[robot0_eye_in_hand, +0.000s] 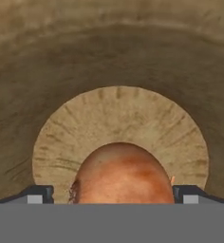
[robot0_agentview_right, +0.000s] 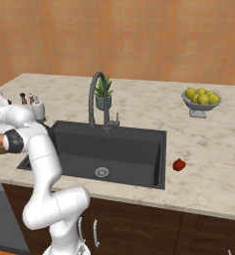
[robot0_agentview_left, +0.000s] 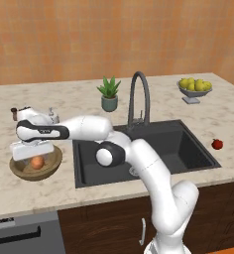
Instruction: Pick the onion from the sink and place it in the bowl. Then pick the bowl and place it in the microwave. Then close the microwave door and press the start button.
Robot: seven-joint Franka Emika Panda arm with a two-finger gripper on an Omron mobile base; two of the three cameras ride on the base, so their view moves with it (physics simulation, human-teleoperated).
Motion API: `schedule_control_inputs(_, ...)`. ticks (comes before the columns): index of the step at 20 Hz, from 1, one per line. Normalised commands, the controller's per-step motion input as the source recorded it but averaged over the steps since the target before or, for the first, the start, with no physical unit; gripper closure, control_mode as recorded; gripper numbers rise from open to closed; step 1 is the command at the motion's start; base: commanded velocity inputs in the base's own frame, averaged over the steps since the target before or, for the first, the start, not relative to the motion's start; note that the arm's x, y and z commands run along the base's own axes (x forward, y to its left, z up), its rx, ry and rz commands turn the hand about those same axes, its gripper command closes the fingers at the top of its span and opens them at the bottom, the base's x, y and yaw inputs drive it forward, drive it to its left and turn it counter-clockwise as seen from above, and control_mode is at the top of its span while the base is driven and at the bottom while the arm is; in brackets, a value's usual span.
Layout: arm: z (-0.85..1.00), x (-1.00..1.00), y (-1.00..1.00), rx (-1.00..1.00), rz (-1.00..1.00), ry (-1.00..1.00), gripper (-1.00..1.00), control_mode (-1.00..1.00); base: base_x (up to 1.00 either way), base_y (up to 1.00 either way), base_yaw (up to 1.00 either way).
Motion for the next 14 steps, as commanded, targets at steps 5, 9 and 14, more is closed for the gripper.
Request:
schedule_control_inputs(5,0.00,0.00,-0.09,0.04,0.00,-0.14,-1.00,-1.00,0.00,0.00,0.00)
schedule_control_inputs(9,0.01,-0.19,-0.45,0.09,0.00,-0.22,-1.00,-1.00,0.00,0.00,0.00)
schedule_control_inputs(14,0.00,-0.30,-0.74,0.23,-0.03,-0.15,-1.00,-1.00,0.00,0.00,0.00)
